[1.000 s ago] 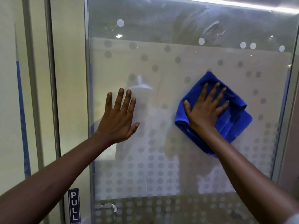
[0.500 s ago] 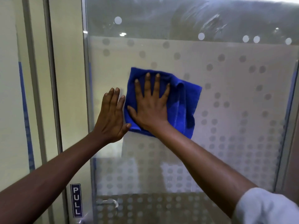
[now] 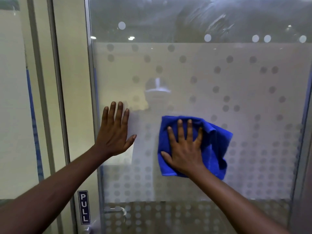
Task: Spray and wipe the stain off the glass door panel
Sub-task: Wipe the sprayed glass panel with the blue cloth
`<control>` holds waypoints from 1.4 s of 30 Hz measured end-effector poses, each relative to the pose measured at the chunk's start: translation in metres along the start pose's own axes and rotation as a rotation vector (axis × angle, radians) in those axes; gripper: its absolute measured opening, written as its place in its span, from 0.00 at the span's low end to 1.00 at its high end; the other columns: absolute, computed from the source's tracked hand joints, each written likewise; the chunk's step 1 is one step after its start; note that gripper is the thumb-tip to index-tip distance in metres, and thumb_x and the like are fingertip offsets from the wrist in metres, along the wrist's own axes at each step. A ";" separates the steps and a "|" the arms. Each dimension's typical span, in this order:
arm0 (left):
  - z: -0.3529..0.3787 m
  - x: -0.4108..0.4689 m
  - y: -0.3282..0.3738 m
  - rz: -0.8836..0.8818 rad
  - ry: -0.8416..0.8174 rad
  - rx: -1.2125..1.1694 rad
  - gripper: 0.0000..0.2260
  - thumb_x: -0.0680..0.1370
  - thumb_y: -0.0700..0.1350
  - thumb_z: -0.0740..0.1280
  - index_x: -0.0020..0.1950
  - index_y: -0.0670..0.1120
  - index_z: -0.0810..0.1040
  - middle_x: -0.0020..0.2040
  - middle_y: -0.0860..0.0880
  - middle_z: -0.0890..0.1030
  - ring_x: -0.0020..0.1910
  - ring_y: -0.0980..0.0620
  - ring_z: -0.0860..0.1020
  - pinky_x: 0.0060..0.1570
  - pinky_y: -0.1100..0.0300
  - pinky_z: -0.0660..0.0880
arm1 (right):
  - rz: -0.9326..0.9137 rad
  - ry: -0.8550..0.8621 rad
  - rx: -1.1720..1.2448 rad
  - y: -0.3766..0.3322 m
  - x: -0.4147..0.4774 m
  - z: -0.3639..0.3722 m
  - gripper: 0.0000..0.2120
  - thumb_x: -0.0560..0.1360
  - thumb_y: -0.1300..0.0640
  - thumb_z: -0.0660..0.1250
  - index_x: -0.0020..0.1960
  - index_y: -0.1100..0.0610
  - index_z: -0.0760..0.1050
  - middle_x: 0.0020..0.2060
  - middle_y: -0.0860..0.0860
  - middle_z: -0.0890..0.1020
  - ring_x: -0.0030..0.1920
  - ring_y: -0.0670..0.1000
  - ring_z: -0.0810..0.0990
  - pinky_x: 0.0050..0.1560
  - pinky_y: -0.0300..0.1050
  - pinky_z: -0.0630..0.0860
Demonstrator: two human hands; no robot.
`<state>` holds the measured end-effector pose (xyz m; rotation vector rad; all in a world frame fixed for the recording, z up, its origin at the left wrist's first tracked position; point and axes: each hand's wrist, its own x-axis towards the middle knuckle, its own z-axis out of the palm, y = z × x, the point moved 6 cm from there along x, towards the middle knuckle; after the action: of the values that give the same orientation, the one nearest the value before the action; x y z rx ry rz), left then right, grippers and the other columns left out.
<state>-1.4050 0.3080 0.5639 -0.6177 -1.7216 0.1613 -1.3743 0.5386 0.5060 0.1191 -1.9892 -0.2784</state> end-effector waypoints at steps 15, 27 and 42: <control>0.002 0.001 0.003 0.011 0.036 0.046 0.39 0.79 0.62 0.55 0.79 0.37 0.49 0.78 0.32 0.49 0.78 0.31 0.46 0.75 0.35 0.45 | 0.493 0.062 0.050 0.095 0.127 -0.071 0.43 0.72 0.32 0.46 0.80 0.57 0.48 0.79 0.64 0.50 0.77 0.71 0.47 0.70 0.78 0.48; -0.003 -0.001 -0.002 -0.003 0.029 -0.028 0.33 0.79 0.56 0.50 0.79 0.38 0.51 0.78 0.33 0.53 0.78 0.34 0.49 0.76 0.38 0.48 | 0.051 0.138 0.065 -0.048 0.090 -0.036 0.42 0.73 0.31 0.53 0.79 0.54 0.52 0.79 0.62 0.53 0.77 0.71 0.46 0.68 0.80 0.43; -0.004 -0.003 0.000 0.012 0.018 0.030 0.36 0.80 0.59 0.54 0.79 0.37 0.52 0.78 0.32 0.53 0.78 0.32 0.49 0.75 0.35 0.50 | 0.377 -0.074 0.041 0.083 0.031 -0.027 0.45 0.70 0.32 0.53 0.79 0.57 0.50 0.79 0.63 0.50 0.76 0.73 0.46 0.65 0.83 0.47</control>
<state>-1.4009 0.3062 0.5626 -0.6061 -1.6956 0.1888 -1.3597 0.6089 0.5652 -0.2421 -2.0440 0.0017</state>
